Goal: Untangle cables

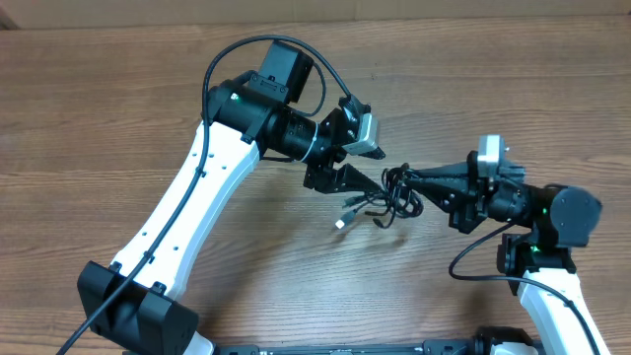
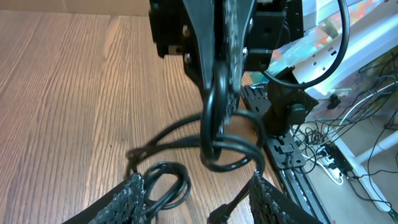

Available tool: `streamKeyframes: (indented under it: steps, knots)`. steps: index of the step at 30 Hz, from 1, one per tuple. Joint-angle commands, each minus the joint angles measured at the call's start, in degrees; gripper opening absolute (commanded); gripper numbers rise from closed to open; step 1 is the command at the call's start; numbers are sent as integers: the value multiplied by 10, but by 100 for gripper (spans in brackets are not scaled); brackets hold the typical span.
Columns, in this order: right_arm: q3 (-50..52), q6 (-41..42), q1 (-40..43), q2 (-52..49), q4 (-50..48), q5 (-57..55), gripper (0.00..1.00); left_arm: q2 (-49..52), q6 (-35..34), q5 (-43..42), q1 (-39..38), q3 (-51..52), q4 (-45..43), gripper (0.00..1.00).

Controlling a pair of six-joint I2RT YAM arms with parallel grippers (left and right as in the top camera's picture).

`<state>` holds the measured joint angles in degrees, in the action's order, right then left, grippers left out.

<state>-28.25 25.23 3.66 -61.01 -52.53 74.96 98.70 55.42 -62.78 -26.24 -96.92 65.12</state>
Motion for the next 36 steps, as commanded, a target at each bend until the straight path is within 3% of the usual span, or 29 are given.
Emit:
streamKeyframes:
  steps: [1,9,12,16,19,22,24,36]
  knots:
    - [-11,65,-2,5,-14,-33,4,-1,-2,-30,-2,-16,-2,54]
    - [-11,68,-2,5,-14,-34,4,0,-10,-63,-9,-16,-9,56]
    - [-11,70,-2,5,-14,-33,4,1,-19,-63,-23,-16,-10,65]
    - [-11,70,-2,5,-14,-33,4,2,-19,-55,-43,-16,-17,66]
    - [-11,70,-2,5,-14,-33,4,2,-19,-49,-48,-16,-22,63]
    - [-11,70,-2,5,-14,-33,4,2,-19,-42,-49,-16,-24,46]
    - [-11,70,-2,5,-14,-33,4,2,-19,-41,-49,-16,-24,42]
    - [-11,70,-2,5,-13,-33,4,2,-44,29,-49,-16,-23,54]
